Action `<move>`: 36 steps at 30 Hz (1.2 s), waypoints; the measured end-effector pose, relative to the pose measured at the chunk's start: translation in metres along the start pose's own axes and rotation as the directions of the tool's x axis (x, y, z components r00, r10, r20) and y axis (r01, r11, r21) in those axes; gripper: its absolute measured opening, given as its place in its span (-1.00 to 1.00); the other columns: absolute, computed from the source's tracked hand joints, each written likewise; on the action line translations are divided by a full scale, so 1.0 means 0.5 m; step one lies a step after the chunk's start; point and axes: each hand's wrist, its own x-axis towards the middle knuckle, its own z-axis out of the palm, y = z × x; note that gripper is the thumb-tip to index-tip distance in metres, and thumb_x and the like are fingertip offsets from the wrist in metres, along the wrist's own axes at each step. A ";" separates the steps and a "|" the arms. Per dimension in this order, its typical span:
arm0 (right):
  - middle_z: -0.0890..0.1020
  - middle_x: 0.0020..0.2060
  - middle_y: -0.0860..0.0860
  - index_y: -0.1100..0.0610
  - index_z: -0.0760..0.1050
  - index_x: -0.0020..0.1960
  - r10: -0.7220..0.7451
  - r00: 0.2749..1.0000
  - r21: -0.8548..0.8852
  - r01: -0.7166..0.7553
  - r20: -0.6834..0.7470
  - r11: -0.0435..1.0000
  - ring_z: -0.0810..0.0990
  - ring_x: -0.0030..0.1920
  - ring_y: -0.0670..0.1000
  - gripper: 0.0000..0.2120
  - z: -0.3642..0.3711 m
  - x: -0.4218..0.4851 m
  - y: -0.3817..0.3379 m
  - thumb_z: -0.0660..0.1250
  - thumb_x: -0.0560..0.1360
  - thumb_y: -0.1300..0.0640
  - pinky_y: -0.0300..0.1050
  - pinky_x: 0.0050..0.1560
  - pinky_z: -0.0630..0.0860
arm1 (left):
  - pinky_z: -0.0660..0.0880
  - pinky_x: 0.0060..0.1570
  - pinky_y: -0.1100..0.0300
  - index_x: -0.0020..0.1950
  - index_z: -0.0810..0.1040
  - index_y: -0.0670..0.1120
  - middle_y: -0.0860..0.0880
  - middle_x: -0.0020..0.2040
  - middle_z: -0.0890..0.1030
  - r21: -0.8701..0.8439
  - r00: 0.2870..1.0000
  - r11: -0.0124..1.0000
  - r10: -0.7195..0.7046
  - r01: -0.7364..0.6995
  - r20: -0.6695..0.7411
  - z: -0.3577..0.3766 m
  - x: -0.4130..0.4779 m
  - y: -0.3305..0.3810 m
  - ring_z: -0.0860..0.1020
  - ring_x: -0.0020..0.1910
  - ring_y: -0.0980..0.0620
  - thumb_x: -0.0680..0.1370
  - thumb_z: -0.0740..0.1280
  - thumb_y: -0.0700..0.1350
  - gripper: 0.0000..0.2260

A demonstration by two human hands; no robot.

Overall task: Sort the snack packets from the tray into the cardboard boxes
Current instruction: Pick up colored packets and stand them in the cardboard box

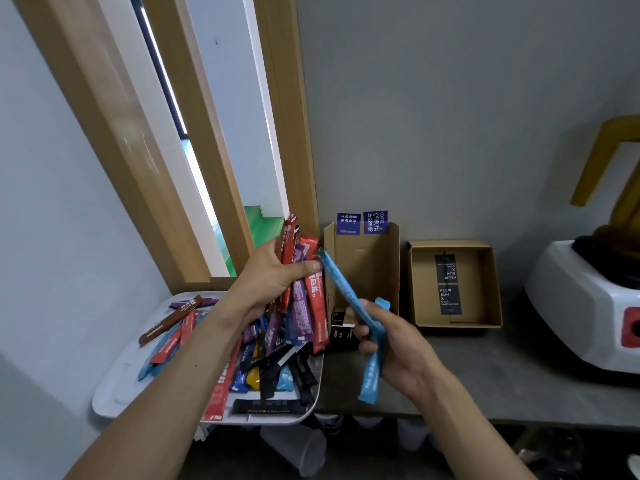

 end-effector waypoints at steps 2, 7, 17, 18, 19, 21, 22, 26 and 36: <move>0.68 -0.19 -0.03 0.16 0.64 0.07 -0.136 0.986 -0.133 0.122 -0.097 0.984 0.50 -0.30 -0.12 -0.79 0.001 0.000 0.009 0.50 0.47 0.12 -0.24 -0.35 0.38 | 0.62 0.06 0.02 0.19 0.52 -0.08 -0.09 -0.02 0.71 -0.054 0.999 0.998 -0.029 0.027 -0.037 -0.004 0.001 0.005 0.71 -0.05 -0.06 0.34 0.61 -0.01 -0.50; 0.68 -0.27 -0.07 0.14 0.70 0.02 -0.485 0.850 -0.358 0.397 -0.205 0.845 0.58 -0.34 -0.21 -0.86 -0.003 -0.001 0.028 0.55 0.46 0.21 -0.37 -0.34 0.47 | 0.63 -0.18 0.14 0.12 0.54 -0.12 -0.12 -0.07 0.71 -0.108 0.997 0.992 -0.065 0.060 -0.041 -0.011 -0.001 0.012 0.73 -0.18 0.00 0.40 0.59 -0.10 -0.62; 0.71 -0.16 0.03 0.17 0.69 -0.01 -0.540 0.797 -0.373 0.430 -0.271 0.822 0.63 -0.29 -0.22 -0.85 -0.003 0.001 0.034 0.57 0.43 0.21 -0.36 -0.32 0.52 | 0.63 0.04 0.01 0.16 0.53 -0.13 -0.11 -0.06 0.72 -0.089 0.998 0.995 -0.054 0.052 -0.026 -0.013 -0.009 0.006 0.73 -0.07 -0.08 0.30 0.60 0.04 -0.46; 0.71 -0.17 0.03 0.17 0.69 -0.02 -0.544 0.797 -0.372 0.437 -0.261 0.819 0.63 -0.29 -0.21 -0.86 -0.004 0.002 0.034 0.57 0.44 0.23 -0.35 -0.30 0.53 | 0.63 0.01 0.04 0.17 0.53 -0.14 -0.10 -0.07 0.72 -0.080 0.998 0.996 -0.053 0.051 -0.025 -0.013 -0.011 0.007 0.73 -0.08 -0.06 0.31 0.61 0.03 -0.47; 0.70 -0.18 0.02 0.18 0.69 -0.03 -0.549 0.799 -0.377 0.443 -0.244 0.813 0.62 -0.30 -0.21 -0.87 -0.004 0.002 0.035 0.57 0.44 0.24 -0.35 -0.29 0.53 | 0.63 -0.04 0.08 0.17 0.54 -0.15 -0.09 -0.07 0.72 -0.057 0.999 0.997 -0.048 0.046 -0.019 -0.013 -0.012 0.007 0.73 -0.10 -0.03 0.32 0.61 0.01 -0.48; 0.68 -0.21 0.01 0.17 0.68 -0.02 -0.553 0.808 -0.383 0.454 -0.204 0.805 0.57 -0.33 -0.20 -0.88 -0.004 0.001 0.034 0.55 0.45 0.26 -0.34 -0.32 0.50 | 0.61 -0.17 0.21 0.16 0.54 -0.13 -0.06 -0.09 0.72 0.028 1.000 0.999 -0.024 0.024 -0.019 -0.010 -0.014 0.007 0.73 -0.16 0.04 0.36 0.61 -0.05 -0.54; 0.68 -0.20 0.02 0.16 0.68 0.01 -0.548 0.812 -0.349 0.462 -0.203 0.815 0.56 -0.33 -0.19 -0.85 -0.003 0.002 0.034 0.54 0.46 0.26 -0.33 -0.35 0.48 | 0.59 -0.24 0.27 0.16 0.54 -0.12 -0.05 -0.09 0.72 0.066 0.999 0.998 -0.012 0.014 -0.033 -0.008 -0.015 0.007 0.73 -0.18 0.07 0.39 0.61 -0.07 -0.57; 0.71 -0.10 0.02 0.11 0.59 0.22 -0.418 0.854 0.090 0.464 -0.312 0.881 0.61 -0.25 -0.15 -0.67 0.007 0.012 0.016 0.51 0.48 0.22 -0.30 -0.40 0.44 | 0.58 -0.30 0.30 0.13 0.49 -0.07 -0.07 -0.09 0.71 0.131 0.998 0.990 -0.052 0.056 -0.033 -0.002 -0.020 -0.004 0.73 -0.21 0.05 0.42 0.59 -0.07 -0.61; 0.69 -0.24 -0.08 0.09 0.64 0.00 -0.451 0.848 -0.211 0.404 -0.279 0.890 0.59 -0.30 -0.19 -0.77 0.032 0.016 -0.020 0.59 0.42 0.05 -0.19 -0.20 0.50 | 0.61 -0.02 0.12 0.11 0.54 -0.01 -0.03 -0.04 0.74 0.103 0.996 0.991 -0.085 0.083 0.017 0.035 -0.033 -0.022 0.71 -0.07 0.03 0.41 0.61 -0.08 -0.64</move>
